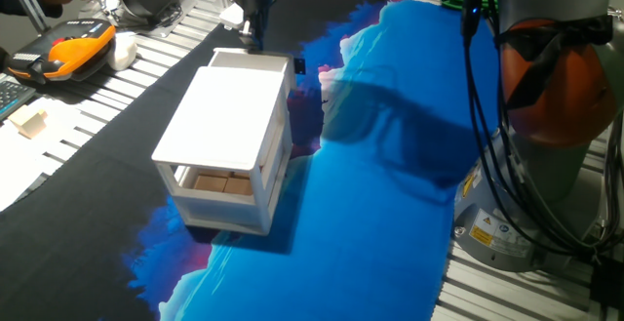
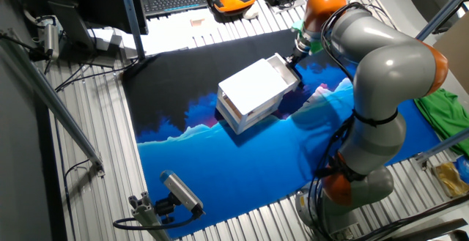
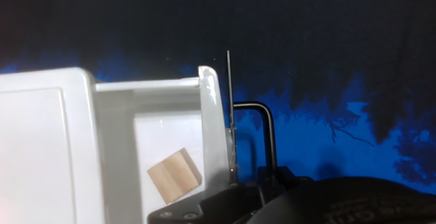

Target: Grasp the handle and close the drawer

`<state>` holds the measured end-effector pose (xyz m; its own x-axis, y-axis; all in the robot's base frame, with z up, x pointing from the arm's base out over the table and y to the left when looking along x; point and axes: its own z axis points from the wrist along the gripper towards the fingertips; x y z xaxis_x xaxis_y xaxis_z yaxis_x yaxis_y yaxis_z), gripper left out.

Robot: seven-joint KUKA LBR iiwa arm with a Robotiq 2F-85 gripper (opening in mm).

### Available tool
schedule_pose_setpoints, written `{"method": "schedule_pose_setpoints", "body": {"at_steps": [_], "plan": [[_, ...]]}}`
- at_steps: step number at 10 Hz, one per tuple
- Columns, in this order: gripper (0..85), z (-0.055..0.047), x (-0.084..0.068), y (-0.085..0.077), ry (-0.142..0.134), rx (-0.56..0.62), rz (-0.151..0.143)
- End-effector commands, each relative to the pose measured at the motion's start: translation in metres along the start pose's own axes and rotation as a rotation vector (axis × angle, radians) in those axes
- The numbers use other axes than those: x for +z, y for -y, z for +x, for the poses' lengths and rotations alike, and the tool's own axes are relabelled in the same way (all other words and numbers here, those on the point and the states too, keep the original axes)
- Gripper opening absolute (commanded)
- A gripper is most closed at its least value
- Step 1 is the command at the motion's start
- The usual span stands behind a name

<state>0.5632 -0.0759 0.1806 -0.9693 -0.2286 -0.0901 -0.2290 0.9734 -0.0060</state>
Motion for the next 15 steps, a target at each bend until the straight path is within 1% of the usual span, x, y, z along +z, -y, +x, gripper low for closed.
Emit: {"method": "schedule_pose_setpoints", "body": {"at_steps": [1, 2, 7, 8, 9, 10, 12, 14, 15], "plan": [[17.0, -0.0001, 0.0, -0.0002, 0.001, -0.007, 0.0], [17.0, -0.0001, 0.0, -0.0002, 0.008, -0.025, 0.004], [17.0, -0.0001, 0.0, -0.0002, 0.017, -0.011, -0.013], [17.0, -0.0001, 0.0, -0.0002, 0.024, -0.002, -0.027], [34.0, -0.0001, 0.0, -0.0002, 0.028, 0.004, -0.03], [34.0, -0.0001, 0.0, -0.0002, 0.034, 0.011, -0.038], [34.0, -0.0001, 0.0, -0.0002, 0.038, 0.012, -0.043], [34.0, -0.0001, 0.0, -0.0002, 0.048, 0.024, -0.043], [34.0, -0.0001, 0.0, -0.0002, 0.046, 0.032, -0.042]]}}
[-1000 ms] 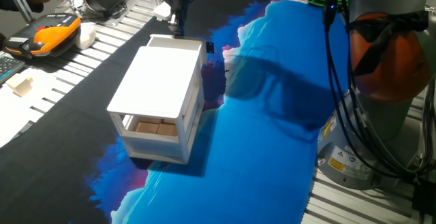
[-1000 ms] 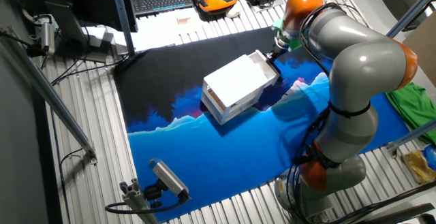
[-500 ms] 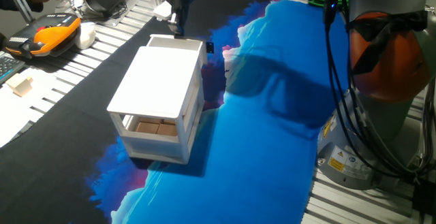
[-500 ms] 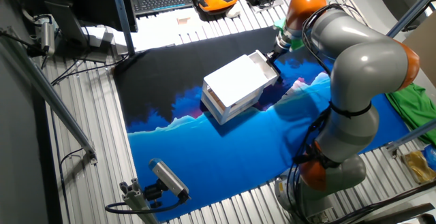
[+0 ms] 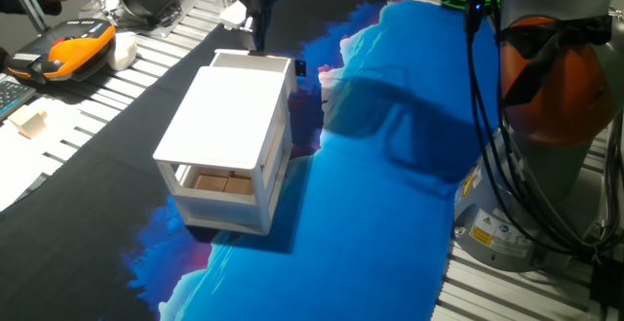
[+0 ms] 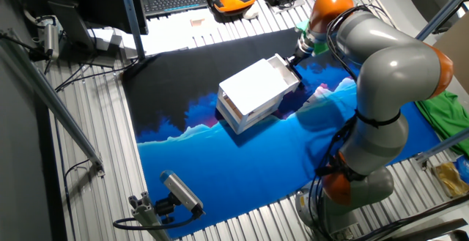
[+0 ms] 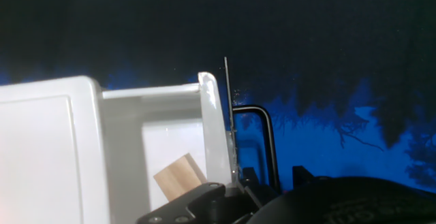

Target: Grasp the handle and close the drawer

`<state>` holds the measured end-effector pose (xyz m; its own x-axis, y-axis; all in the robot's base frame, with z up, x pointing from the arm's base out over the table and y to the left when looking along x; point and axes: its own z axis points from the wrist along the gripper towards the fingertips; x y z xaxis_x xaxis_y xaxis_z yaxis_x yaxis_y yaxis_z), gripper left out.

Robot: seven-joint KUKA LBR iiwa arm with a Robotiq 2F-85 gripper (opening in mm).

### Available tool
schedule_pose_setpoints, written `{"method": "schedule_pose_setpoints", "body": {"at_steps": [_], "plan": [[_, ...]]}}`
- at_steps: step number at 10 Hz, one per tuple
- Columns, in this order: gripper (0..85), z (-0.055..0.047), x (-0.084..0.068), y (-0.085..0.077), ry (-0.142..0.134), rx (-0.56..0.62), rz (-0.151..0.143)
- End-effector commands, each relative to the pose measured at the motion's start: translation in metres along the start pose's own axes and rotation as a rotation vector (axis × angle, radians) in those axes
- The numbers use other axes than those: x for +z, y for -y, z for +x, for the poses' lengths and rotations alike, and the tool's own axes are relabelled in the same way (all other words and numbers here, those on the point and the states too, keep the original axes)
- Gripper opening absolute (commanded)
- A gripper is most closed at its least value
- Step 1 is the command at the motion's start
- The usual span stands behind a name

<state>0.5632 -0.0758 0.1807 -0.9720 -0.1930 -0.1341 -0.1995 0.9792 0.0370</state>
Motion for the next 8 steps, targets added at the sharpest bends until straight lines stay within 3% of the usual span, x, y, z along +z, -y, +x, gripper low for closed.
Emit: {"method": "schedule_pose_setpoints", "body": {"at_steps": [1, 6, 7, 8], "plan": [[34.0, -0.0001, 0.0, -0.0001, 0.001, 0.008, 0.003], [34.0, -0.0001, 0.0, -0.0001, 0.015, 0.029, 0.003], [17.0, -0.0001, 0.0, -0.0001, 0.007, 0.031, 0.008], [17.0, -0.0001, 0.0, -0.0001, 0.004, 0.034, 0.01]]}}
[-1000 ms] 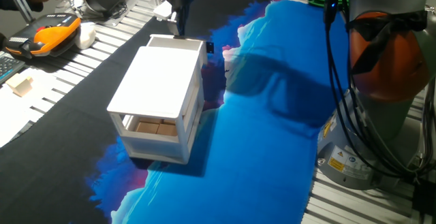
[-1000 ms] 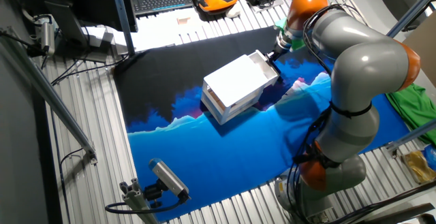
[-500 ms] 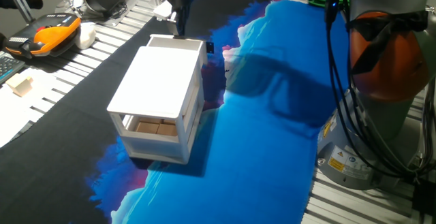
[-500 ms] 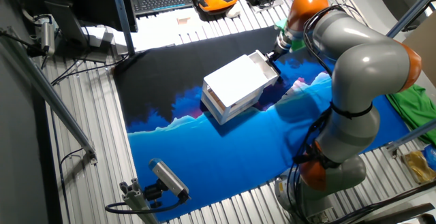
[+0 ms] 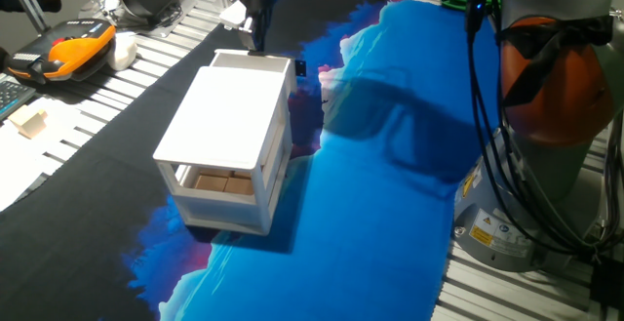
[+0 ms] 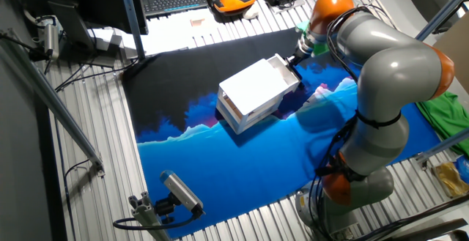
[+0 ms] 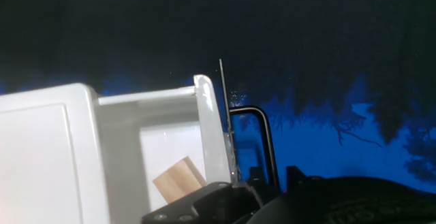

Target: Grasp the handle and close the drawer

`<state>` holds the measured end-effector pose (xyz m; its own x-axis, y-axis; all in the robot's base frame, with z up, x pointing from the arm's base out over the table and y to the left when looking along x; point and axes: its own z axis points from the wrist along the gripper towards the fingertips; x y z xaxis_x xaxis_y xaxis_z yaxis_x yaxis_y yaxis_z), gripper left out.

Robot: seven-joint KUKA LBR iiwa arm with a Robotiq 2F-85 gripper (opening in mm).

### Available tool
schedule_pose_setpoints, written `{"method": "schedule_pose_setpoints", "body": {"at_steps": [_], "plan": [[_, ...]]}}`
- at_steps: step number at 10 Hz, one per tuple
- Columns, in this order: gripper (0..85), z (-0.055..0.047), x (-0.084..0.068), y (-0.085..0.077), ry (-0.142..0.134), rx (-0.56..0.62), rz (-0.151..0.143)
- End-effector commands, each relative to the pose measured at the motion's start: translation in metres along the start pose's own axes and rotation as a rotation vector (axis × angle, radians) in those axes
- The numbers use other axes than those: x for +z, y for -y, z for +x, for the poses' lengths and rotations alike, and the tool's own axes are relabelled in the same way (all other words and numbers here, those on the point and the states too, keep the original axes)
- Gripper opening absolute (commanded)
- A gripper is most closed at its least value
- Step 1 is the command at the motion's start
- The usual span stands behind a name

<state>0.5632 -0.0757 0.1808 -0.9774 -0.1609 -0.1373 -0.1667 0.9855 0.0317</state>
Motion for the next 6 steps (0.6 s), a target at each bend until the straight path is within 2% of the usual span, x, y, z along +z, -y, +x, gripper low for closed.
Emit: {"method": "schedule_pose_setpoints", "body": {"at_steps": [1, 4, 6], "plan": [[17.0, 0.0, 0.0001, 0.0, 0.0, 0.003, 0.0], [17.0, 0.0, 0.0001, 0.0, -0.007, 0.008, 0.016], [17.0, 0.0, 0.0001, 0.0, -0.015, 0.006, 0.016]]}}
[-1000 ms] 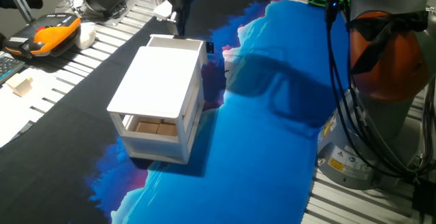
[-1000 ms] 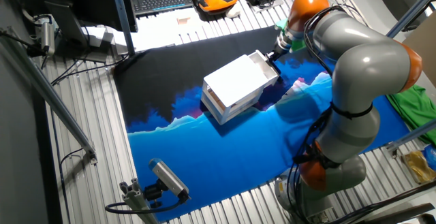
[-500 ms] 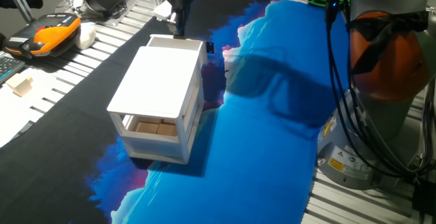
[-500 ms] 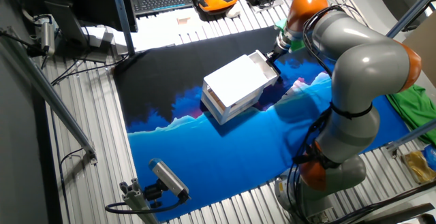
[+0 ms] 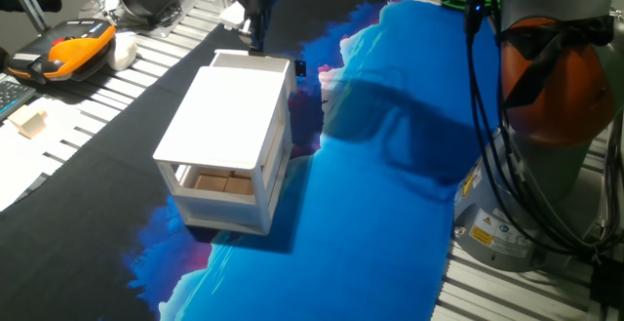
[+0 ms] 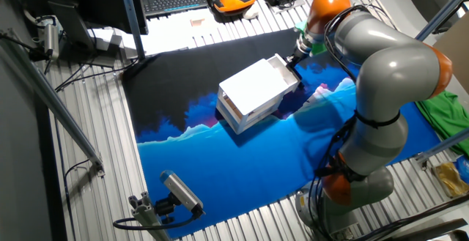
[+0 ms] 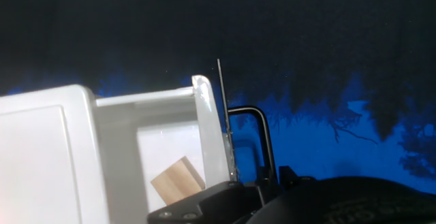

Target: Grasp the handle and close the drawer

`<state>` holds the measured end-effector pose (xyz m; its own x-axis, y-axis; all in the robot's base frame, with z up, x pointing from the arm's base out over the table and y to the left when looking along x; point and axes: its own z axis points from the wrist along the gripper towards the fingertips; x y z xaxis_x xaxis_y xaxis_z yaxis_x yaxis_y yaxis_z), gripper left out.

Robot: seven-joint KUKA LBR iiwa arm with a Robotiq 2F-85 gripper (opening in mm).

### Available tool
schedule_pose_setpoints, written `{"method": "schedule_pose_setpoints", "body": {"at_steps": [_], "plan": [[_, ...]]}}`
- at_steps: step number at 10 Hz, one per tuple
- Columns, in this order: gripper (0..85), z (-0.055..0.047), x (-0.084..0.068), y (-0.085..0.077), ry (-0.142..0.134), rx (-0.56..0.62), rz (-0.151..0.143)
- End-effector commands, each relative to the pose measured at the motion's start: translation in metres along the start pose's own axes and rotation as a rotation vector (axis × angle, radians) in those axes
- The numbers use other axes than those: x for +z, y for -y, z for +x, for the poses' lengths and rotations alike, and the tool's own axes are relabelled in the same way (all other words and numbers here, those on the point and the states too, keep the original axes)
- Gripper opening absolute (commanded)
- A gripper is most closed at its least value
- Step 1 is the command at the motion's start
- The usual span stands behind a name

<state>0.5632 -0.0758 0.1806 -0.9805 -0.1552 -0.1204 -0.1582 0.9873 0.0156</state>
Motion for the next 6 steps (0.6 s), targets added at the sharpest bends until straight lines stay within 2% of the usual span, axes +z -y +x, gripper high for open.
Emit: {"method": "schedule_pose_setpoints", "body": {"at_steps": [1, 3, 6], "plan": [[17.0, 0.0, 0.0, -0.0001, -0.006, 0.0, 0.001], [17.0, 0.0, 0.0, -0.0001, -0.017, -0.001, 0.002], [17.0, 0.0, 0.0, -0.0001, -0.017, -0.006, 0.002]]}}
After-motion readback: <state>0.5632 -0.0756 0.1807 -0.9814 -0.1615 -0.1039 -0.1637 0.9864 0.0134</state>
